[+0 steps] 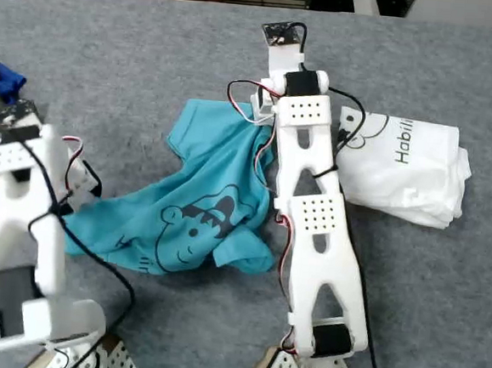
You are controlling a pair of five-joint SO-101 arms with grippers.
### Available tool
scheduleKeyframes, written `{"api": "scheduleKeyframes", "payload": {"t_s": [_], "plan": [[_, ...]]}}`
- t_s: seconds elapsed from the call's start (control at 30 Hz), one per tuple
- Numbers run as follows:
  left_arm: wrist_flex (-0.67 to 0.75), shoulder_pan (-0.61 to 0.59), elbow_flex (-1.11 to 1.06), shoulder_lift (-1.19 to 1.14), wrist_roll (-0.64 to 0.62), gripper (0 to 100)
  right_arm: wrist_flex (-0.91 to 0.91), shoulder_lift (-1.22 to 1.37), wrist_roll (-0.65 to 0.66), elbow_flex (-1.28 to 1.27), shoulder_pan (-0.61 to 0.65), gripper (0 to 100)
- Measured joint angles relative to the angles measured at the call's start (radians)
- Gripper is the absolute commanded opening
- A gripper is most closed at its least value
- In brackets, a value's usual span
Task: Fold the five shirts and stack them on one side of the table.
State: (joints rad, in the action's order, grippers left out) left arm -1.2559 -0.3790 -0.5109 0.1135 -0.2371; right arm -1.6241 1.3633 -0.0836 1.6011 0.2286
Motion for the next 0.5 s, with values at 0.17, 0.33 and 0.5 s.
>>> {"api": "scheduleKeyframes", "payload": {"t_s": [0.17, 0.33, 0.5], "plan": [[-0.117, 0.002, 0.138, -0.13, -0.006, 19, 0.0, 0.0, 0.0, 0.0, 0.0, 0.5], [-0.173, 0.003, 0.238, -0.253, -0.006, 19, 0.0, 0.0, 0.0, 0.0, 0.0, 0.5], [-0.19, 0.006, 0.295, -0.358, -0.006, 19, 0.0, 0.0, 0.0, 0.0, 0.0, 0.5]]}}
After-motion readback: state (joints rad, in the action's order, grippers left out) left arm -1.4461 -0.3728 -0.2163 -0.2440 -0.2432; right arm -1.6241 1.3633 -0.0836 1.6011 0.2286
